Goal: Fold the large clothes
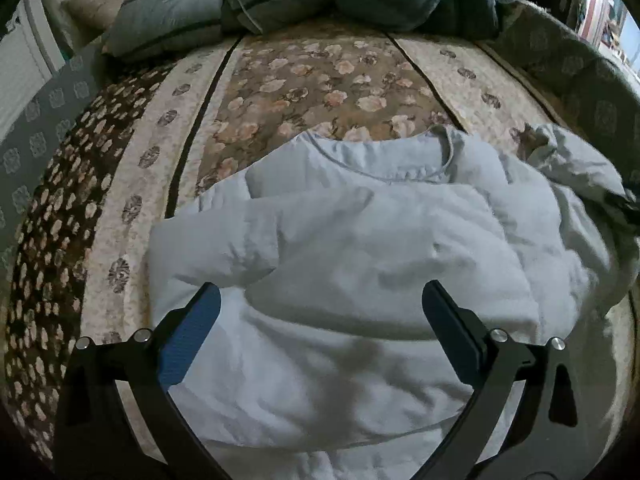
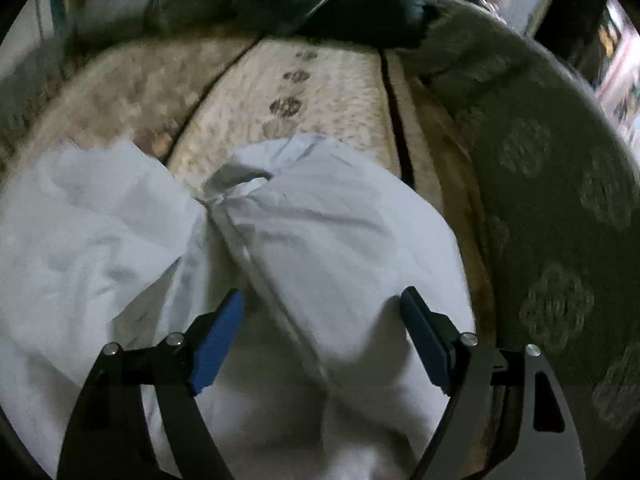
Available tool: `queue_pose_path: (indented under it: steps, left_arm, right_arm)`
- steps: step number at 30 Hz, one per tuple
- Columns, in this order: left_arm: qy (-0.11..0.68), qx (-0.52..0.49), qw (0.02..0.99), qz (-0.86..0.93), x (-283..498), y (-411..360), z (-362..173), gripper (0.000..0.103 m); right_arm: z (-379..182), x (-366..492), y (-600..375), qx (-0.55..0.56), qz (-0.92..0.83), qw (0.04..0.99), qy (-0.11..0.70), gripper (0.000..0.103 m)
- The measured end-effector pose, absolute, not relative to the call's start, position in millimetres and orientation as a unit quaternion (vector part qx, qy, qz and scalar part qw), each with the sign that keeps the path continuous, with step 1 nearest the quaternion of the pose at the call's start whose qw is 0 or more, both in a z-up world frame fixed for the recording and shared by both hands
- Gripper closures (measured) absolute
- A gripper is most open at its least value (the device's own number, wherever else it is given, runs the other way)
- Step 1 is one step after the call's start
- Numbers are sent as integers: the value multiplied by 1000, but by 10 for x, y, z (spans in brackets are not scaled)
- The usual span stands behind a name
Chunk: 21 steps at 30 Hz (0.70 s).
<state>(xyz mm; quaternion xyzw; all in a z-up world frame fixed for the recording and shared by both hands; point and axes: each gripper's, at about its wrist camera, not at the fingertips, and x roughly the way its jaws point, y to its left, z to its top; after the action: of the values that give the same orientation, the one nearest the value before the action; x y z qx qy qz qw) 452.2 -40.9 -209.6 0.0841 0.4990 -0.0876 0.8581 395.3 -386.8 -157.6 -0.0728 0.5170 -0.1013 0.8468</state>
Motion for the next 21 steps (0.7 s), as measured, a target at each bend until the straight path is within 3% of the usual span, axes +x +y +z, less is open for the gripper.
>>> queue_pose_path:
  steps: [4, 5, 8, 11, 16, 21]
  left_arm:
    - [506, 82, 854, -86, 4524, -322, -2156, 3]
    - [506, 82, 855, -83, 4525, -296, -2157, 3]
    - [506, 68, 856, -77, 4503, -172, -2131, 3]
    - [502, 59, 859, -75, 4449, -78, -2076, 3]
    - [500, 41, 862, -74, 4354, 9, -1959, 3]
    - [505, 36, 859, -69, 4230, 36, -1920, 3]
  right_arm:
    - [-1908, 4306, -3707, -155, -131, 814, 545, 24]
    - [-1939, 4325, -3706, -162, -134, 811, 546, 40]
    - [-1811, 4265, -3960, -83, -138, 830, 534, 67]
    - [-1479, 4025, -4240, 28, -126, 862, 490, 75]
    - [-1029, 3562, -4260, 93, -77, 889, 442, 83]
    - [-975, 3455, -4033, 34, -73, 881, 466, 83]
